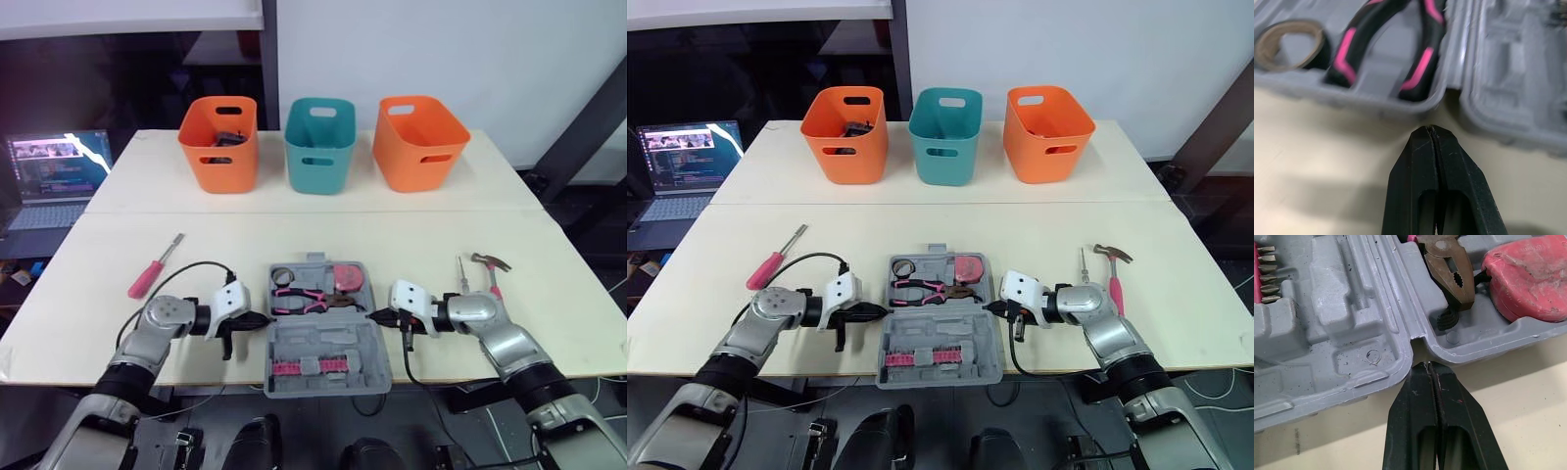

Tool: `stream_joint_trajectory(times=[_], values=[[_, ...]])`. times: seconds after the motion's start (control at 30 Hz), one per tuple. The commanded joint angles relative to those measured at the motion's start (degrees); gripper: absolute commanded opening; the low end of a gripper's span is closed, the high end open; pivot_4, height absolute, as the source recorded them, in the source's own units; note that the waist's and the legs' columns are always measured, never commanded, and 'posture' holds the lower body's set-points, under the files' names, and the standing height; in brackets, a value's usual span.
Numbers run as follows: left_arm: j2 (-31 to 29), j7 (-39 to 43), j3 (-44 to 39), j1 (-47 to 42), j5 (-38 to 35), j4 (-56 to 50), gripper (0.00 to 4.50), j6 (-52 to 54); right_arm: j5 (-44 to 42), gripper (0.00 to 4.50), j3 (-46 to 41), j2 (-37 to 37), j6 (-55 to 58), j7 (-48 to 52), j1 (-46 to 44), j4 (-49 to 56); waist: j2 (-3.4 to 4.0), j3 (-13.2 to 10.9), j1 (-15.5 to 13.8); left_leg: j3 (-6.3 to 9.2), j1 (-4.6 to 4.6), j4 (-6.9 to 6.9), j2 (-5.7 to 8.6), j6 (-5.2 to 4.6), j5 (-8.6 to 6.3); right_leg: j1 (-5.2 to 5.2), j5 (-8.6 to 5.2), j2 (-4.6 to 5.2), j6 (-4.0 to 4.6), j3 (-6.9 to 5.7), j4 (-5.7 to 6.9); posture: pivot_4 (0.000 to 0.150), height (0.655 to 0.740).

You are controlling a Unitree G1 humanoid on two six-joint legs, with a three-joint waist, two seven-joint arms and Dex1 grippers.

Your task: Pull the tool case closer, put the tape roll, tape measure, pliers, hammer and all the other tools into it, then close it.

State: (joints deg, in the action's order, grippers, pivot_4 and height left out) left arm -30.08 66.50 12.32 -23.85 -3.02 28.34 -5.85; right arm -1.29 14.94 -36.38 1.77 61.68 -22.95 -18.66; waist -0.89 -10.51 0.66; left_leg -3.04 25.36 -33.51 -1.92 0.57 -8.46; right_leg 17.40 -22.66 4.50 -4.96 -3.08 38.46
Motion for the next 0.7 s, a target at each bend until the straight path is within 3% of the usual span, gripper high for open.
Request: stream_joint_trajectory(times=[0.03, 0.43, 0.7], values=[[1.6, 1.1, 0.6, 0.2, -1.5, -3.3, 0.0, 2.7, -0.7, 0.05, -1.0, 0.3, 0.3, -0.1, 0.4, 3.0, 0.0, 0.0, -0.1, 0.0, 0.0, -0.01, 0.0, 0.0, 0.0, 0.0, 0.0, 0.0, 0.0, 0.0, 0.01, 0.15, 0.74], [4.9, -4.3, 0.6, -6.6, 2.6, 3.1, 0.0, 2.4, 0.1, 0.05, -2.5, 1.1, 0.4, -2.4, -1.8, 0.3, 0.0, 0.0, -0.2, 0.04, 0.01, -0.41, 0.02, -0.12, -0.09, -0.09, 0.1, 0.04, -0.17, -0.02, 0.07, 0.15, 0.74], [7.9, -8.6, 0.1, -12.7, 4.7, 10.0, 0.0, 0.2, 2.3, 0.05, -4.0, 2.7, -2.6, -7.5, -7.0, -8.0, -0.01, 0.0, 0.0, 0.03, 0.08, -0.43, 0.05, -0.13, -0.08, -0.07, 0.13, 0.03, -0.23, -0.01, 0.1, 0.15, 0.74]])
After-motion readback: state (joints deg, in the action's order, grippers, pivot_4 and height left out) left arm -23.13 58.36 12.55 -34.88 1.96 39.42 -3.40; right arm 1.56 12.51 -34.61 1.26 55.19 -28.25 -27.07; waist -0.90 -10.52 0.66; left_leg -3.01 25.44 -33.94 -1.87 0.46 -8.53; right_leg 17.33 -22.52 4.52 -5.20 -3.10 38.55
